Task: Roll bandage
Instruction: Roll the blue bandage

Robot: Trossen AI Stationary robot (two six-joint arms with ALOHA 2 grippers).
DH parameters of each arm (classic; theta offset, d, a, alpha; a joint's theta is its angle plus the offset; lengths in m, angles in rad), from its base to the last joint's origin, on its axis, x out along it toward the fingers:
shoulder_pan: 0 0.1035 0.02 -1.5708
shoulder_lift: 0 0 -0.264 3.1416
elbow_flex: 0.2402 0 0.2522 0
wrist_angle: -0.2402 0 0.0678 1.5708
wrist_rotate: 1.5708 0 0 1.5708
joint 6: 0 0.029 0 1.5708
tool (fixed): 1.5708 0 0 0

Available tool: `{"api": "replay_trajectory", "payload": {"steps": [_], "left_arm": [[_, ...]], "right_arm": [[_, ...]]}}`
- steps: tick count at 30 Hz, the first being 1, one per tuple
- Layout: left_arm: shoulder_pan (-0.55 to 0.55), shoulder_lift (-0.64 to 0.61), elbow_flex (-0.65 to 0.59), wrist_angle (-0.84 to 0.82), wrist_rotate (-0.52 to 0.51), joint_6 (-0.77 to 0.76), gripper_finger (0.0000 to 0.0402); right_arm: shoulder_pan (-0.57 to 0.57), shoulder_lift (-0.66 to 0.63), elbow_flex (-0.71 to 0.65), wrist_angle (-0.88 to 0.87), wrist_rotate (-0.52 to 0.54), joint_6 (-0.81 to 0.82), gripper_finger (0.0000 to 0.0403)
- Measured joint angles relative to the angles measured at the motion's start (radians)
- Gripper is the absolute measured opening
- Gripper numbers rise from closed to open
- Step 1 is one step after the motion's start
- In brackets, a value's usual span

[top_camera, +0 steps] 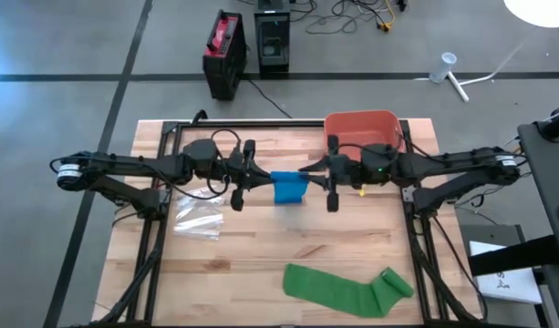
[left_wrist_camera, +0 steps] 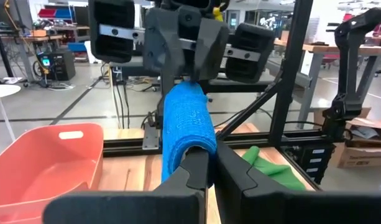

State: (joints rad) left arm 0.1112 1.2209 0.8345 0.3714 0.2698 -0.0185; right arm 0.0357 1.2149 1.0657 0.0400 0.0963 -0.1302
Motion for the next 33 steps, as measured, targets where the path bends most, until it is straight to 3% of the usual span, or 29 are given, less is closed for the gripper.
{"api": "replay_trajectory", "payload": {"steps": [3,16,23,27,33], "left_arm": [[0.000,0.000,0.000,-0.002,-0.001,-0.001,0.0000],[-0.043,0.001,-0.002,-0.013,0.042,0.006,0.0000],[-0.052,-0.004,0.002,-0.031,0.061,0.009,0.0000],[-0.053,-0.006,0.001,-0.056,0.006,0.008,0.0000],[-0.052,-0.004,0.000,-0.063,-0.022,0.007,0.0000]], "right_arm": [[-0.001,0.029,0.038,-0.074,0.001,0.007,0.0006],[0.001,0.127,0.165,-0.333,-0.003,-0.025,0.0002],[0.009,0.077,0.220,-0.500,0.083,-0.040,0.0002],[0.039,0.030,0.238,-0.464,0.102,-0.049,0.0002],[0.069,0.053,0.237,-0.385,-0.004,-0.053,0.0002]]}}
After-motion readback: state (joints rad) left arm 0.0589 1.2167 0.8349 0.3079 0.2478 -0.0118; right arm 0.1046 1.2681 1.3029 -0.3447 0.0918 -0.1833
